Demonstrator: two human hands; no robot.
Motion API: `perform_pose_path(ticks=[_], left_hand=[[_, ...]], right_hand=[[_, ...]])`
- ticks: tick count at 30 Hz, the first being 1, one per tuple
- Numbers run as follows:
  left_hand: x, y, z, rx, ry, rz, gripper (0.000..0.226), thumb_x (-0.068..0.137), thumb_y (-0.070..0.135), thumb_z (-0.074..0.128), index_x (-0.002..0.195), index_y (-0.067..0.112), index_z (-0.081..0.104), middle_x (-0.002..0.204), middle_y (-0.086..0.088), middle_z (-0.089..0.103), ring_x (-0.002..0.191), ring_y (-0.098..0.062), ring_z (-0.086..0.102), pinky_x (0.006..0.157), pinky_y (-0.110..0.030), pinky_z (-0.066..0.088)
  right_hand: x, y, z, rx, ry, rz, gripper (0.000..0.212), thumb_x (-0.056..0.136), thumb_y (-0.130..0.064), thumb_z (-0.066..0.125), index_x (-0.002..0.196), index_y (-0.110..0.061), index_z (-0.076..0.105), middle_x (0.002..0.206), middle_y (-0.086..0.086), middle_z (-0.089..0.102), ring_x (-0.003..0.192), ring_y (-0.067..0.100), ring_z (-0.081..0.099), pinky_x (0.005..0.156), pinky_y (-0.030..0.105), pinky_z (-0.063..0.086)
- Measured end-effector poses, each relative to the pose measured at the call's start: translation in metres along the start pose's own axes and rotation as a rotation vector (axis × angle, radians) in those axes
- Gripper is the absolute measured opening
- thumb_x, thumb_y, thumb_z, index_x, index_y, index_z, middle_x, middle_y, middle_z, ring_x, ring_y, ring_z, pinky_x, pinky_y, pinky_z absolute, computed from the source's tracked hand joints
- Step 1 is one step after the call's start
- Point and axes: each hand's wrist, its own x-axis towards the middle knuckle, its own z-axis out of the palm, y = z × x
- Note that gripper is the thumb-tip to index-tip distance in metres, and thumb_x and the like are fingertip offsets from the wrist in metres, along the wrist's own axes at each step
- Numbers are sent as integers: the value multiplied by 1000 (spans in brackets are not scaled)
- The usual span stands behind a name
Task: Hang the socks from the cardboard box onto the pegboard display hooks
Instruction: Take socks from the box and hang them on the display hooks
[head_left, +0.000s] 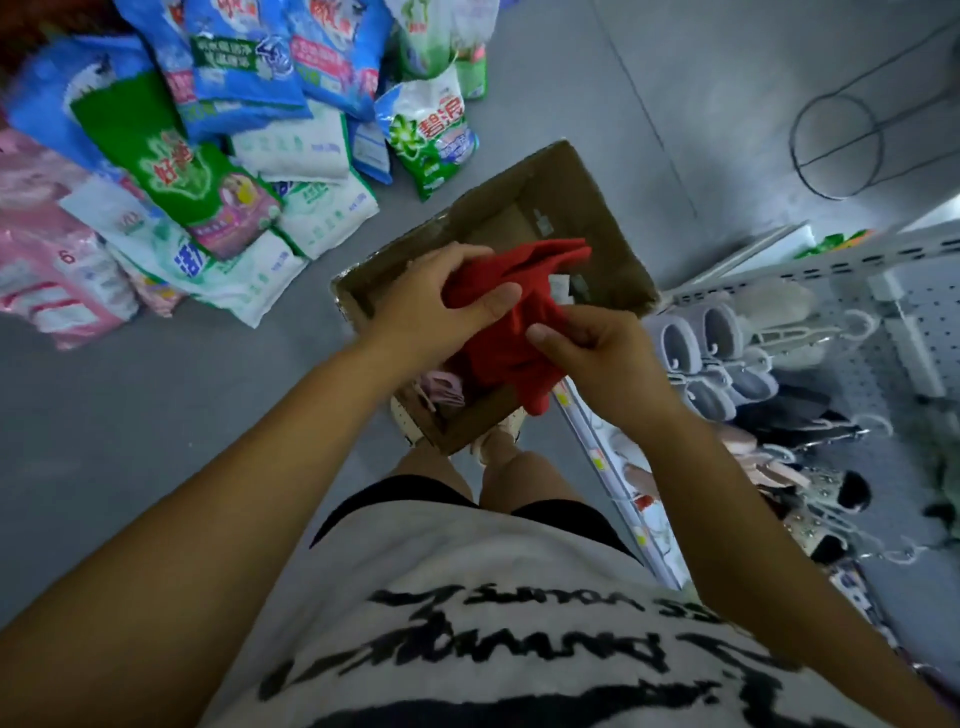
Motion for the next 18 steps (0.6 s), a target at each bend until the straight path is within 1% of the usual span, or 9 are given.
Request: perform_pose_path(ticks=[2,3,4,5,9,11,14,15,18], left_hand=[[4,12,1,6,-35,55,43,80,59,74,105,24,68,98,11,71,90,5,65,85,-27,56],[5,17,2,13,-27,85,33,83,52,74,97,22,69,88,12,70,79,6,63,77,-23,54],[4,20,4,21,-16,112,28,86,46,75,93,20,71,81,11,69,73,4,61,71,-21,52],[2,24,6,28,-12,136,26,88,43,75,91,17,72,77,11,68,71,4,60,68,-18,50],[-14,38,28,1,-34,185,18,94,28,72,89,11,71,58,20,62,58,9,55,56,-8,42],[-21,44,42,-12,-21,180,20,96,28,69,91,9,71,56,21,61,57,9,55,56,-9,44],[-32,51,62,-51,20,149,25,100,31,64,95,7,67,60,18,64,59,6,55,59,-13,47],[-34,52,65,-70,41,132,27,101,32,62,97,6,65,66,15,66,64,2,57,64,-17,48],[-48,57,94,-186,83,41,31,101,41,59,99,9,63,91,-6,70,83,-16,64,78,-35,52]], right_hand=[[-13,-2,-10,47,23,-30,21,96,-19,65,105,-2,75,80,1,76,69,15,70,60,29,56],[-20,-2,-16,77,31,-33,21,96,-19,66,107,-4,74,78,-8,76,69,8,70,59,20,54],[-27,-2,-20,117,38,-26,20,96,-20,66,108,-7,74,79,-12,76,71,3,71,63,16,55],[-33,0,-25,160,44,-9,19,95,-21,67,108,-10,74,81,-12,77,75,3,73,68,15,56],[-60,12,-40,312,53,49,16,93,-24,68,107,-20,73,91,-6,79,90,11,76,80,22,59],[-75,19,-46,365,77,66,15,92,-23,69,106,-21,74,92,-3,80,91,12,76,80,23,59],[-104,35,-59,435,142,81,12,92,-14,70,100,-20,75,85,-3,79,79,8,75,70,16,57],[-111,40,-62,447,151,94,12,92,-12,70,102,-17,76,84,0,79,76,8,75,68,17,57],[-153,65,-82,541,236,119,14,93,-6,68,105,-7,75,85,4,79,73,11,73,69,21,60]])
